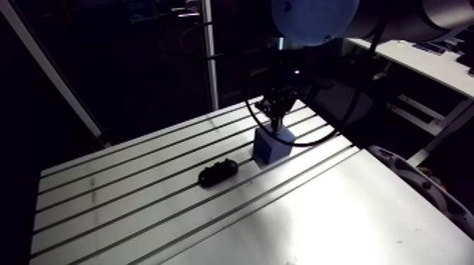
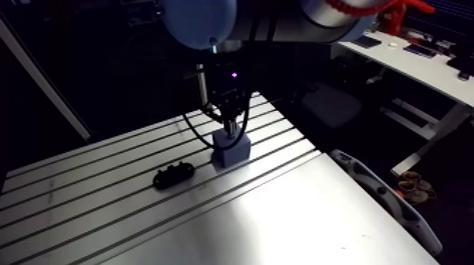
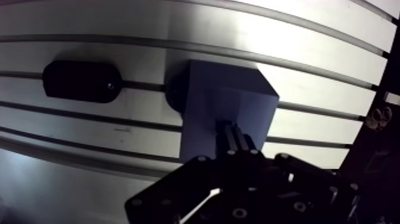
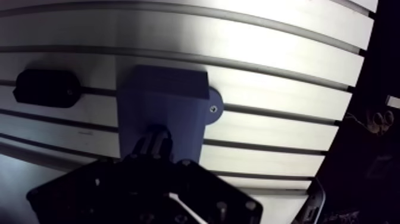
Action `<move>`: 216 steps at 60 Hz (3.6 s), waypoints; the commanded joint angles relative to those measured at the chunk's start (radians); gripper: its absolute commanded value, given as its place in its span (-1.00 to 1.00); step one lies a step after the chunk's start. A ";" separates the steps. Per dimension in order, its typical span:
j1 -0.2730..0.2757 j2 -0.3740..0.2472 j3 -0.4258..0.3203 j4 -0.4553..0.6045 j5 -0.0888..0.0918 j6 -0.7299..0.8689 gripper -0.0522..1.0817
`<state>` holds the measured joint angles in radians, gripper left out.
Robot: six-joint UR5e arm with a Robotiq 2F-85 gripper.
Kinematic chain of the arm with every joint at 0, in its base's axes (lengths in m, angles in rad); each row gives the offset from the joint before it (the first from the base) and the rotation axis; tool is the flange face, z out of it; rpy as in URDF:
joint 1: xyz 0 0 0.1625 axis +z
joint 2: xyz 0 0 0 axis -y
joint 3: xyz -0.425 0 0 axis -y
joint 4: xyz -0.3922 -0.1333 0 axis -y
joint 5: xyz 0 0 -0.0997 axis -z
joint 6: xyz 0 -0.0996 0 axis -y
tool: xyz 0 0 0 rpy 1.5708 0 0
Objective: Pick up the M10 bolt and insert it into the hex recess until seated.
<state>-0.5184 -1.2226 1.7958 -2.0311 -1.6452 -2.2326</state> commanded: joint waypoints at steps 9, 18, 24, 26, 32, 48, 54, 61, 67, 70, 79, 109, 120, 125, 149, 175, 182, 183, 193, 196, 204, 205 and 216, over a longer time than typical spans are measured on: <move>0.000 0.002 0.000 -0.002 0.000 -0.002 0.99; 0.000 0.002 0.000 -0.002 0.000 -0.002 0.99; 0.000 0.004 0.000 -0.004 -0.002 -0.002 0.99; 0.000 0.004 0.000 -0.004 -0.002 -0.002 0.99; 0.000 0.004 0.000 -0.004 -0.002 -0.002 0.99; 0.000 0.010 0.001 -0.004 -0.002 -0.003 0.99; 0.000 0.010 0.001 -0.004 -0.002 -0.003 0.99; 0.000 0.012 0.000 -0.005 -0.002 -0.003 0.99; 0.000 0.012 0.000 -0.005 -0.002 -0.005 0.99; 0.000 0.012 0.000 -0.005 -0.002 -0.005 0.99; 0.001 0.016 0.001 -0.005 -0.002 -0.003 0.99; 0.001 0.024 -0.002 -0.005 -0.002 -0.005 0.99; 0.001 0.027 -0.002 -0.005 -0.002 -0.006 0.99; 0.001 0.027 -0.003 -0.007 -0.002 -0.006 0.99; 0.003 0.017 -0.044 0.031 0.003 -0.006 0.99; 0.007 -0.056 -0.140 0.249 0.012 -0.013 0.99; 0.007 -0.076 -0.153 0.276 0.014 -0.010 0.96; 0.009 -0.086 -0.155 0.282 0.015 -0.007 0.95; 0.027 -0.121 -0.155 0.292 0.017 0.006 0.60; 0.030 -0.140 -0.155 0.294 0.016 0.024 -0.76; 0.040 -0.173 -0.160 0.297 0.018 0.050 -0.90; 0.049 -0.180 -0.161 0.297 0.017 0.054 -0.90; 0.104 -0.210 -0.183 0.326 0.012 0.143 -0.90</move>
<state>-0.4666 -1.3940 1.6332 -1.7332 -1.6292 -2.1732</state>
